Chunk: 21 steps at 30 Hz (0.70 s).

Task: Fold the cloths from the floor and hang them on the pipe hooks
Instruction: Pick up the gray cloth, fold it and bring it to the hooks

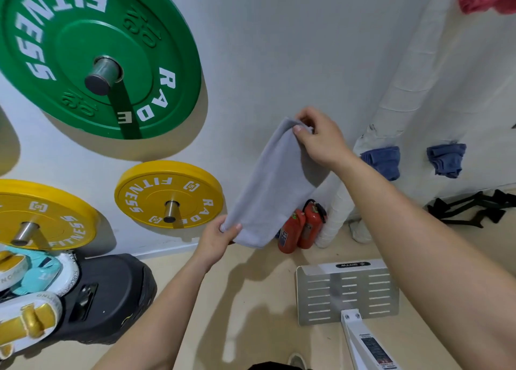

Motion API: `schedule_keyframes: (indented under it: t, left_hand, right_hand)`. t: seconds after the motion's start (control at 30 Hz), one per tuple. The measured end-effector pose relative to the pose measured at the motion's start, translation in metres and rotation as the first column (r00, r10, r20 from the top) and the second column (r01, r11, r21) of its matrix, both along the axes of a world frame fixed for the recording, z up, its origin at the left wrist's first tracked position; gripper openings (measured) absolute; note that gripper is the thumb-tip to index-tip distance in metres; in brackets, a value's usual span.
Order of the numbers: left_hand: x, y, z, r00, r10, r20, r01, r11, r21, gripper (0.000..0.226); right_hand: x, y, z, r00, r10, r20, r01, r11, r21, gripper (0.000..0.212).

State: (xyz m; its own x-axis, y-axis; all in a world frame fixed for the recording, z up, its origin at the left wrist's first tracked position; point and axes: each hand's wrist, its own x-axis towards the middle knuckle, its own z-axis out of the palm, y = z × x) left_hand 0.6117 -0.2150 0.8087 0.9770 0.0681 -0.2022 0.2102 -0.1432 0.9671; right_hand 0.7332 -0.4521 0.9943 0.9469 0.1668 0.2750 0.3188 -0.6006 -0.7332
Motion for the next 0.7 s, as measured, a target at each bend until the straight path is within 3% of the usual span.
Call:
schedule_keyframes:
  t: [0.17, 0.23, 0.33, 0.43, 0.53, 0.63, 0.67, 0.7]
  left_hand:
    - [0.006, 0.014, 0.013, 0.978, 0.199, -0.065, -0.209, 0.937, -0.279, 0.021]
    - [0.011, 0.015, 0.019, 0.961, 0.259, -0.094, -0.276, 0.894, -0.354, 0.009]
    - [0.017, 0.016, 0.026, 0.930, 0.344, -0.127, -0.366, 0.844, -0.391, 0.015]
    - [0.018, 0.019, 0.018, 0.944, 0.320, -0.075, -0.328, 0.928, -0.175, 0.020]
    - [0.019, 0.020, 0.004, 0.969, 0.233, -0.085, -0.227, 0.971, 0.072, 0.018]
    - [0.022, 0.020, -0.004, 0.978, 0.184, -0.099, -0.130, 0.906, 0.403, 0.007]
    - [0.022, 0.018, -0.002, 0.978, 0.157, -0.135, -0.079, 0.885, 0.458, 0.009]
    - [0.025, 0.015, 0.001, 0.979, 0.123, -0.164, -0.033, 0.884, 0.467, 0.025]
  right_hand:
    - [0.006, -0.022, -0.026, 0.973, -0.218, -0.079, 0.214, 0.975, -0.051, 0.006]
    - [0.007, -0.025, -0.036, 0.958, -0.268, -0.105, 0.264, 0.963, -0.054, 0.006]
    - [0.006, -0.025, -0.041, 0.949, -0.301, -0.099, 0.297, 0.954, -0.047, 0.008]
    - [0.008, -0.023, -0.035, 0.966, -0.243, -0.090, 0.243, 0.970, -0.007, 0.009]
    - [0.009, -0.012, -0.027, 0.997, -0.061, -0.056, 0.059, 0.997, -0.051, 0.007]
    - [0.010, 0.001, -0.020, 0.997, 0.078, -0.010, -0.079, 0.996, -0.043, 0.010]
    - [0.009, 0.005, -0.018, 0.992, 0.129, -0.004, -0.129, 0.991, -0.032, 0.013]
    - [0.008, 0.009, -0.015, 0.983, 0.182, -0.005, -0.182, 0.983, -0.027, 0.015]
